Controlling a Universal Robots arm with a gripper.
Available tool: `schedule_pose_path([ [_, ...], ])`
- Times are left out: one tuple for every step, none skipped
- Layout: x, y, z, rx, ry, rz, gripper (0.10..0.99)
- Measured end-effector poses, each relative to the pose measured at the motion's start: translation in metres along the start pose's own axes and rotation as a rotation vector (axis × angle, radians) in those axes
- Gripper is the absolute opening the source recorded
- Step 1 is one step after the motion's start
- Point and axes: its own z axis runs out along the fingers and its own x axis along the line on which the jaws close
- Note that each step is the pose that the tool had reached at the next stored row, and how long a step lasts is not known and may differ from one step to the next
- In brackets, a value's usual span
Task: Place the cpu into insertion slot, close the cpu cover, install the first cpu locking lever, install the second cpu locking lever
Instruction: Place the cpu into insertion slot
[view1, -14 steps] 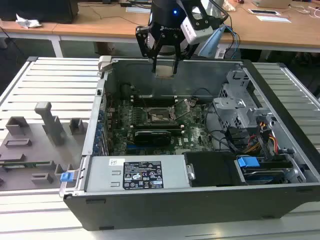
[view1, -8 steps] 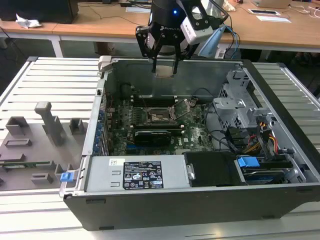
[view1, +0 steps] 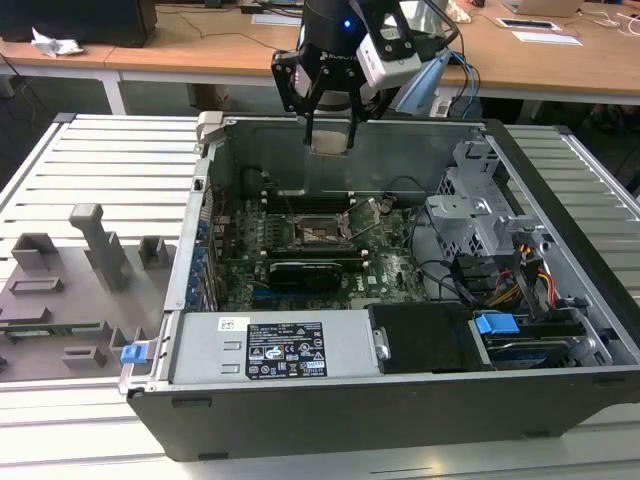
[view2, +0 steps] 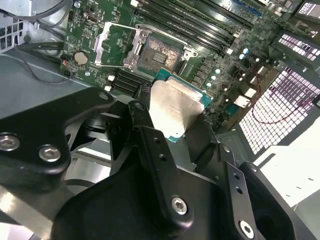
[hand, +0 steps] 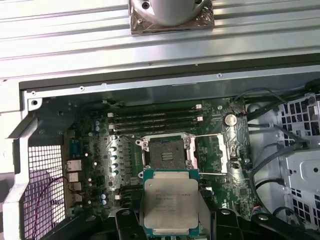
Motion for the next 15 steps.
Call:
schedule_pose_path([
  [0.0000,0.0000,0.0000,0.000,-0.0004,0.004,0.525],
  [0.0000,0.0000,0.0000,0.000,-0.0007,0.008,0.525],
  [0.0000,0.0000,-0.0001,0.000,-0.0011,0.013,0.525],
  [0.0000,0.0000,0.0000,0.000,-0.0014,0.016,0.525],
  [0.0000,0.0000,0.0000,0.000,-0.0019,0.022,0.525],
  [0.0000,0.0000,0.0000,0.000,-0.0026,0.028,0.525],
  [0.0001,0.0000,0.0000,-0.001,-0.0035,0.039,0.525],
  [0.0001,0.0000,0.0000,-0.001,-0.0039,0.043,0.525],
  [0.0001,0.0000,0.0000,-0.001,-0.0041,0.045,0.525],
  [0.0001,0.0000,0.0000,-0.001,-0.0043,0.048,0.525],
  [0.0001,0.0000,0.0000,-0.001,-0.0044,0.050,0.525],
  [0.0001,0.0000,0.0000,-0.001,-0.0046,0.052,0.525],
  [0.0001,0.0000,0.0000,-0.001,-0.0049,0.054,0.525],
  [0.0001,0.0000,0.0000,-0.001,-0.0050,0.056,0.525],
  [0.0001,0.0000,0.0000,-0.001,-0.0053,0.060,0.525],
])
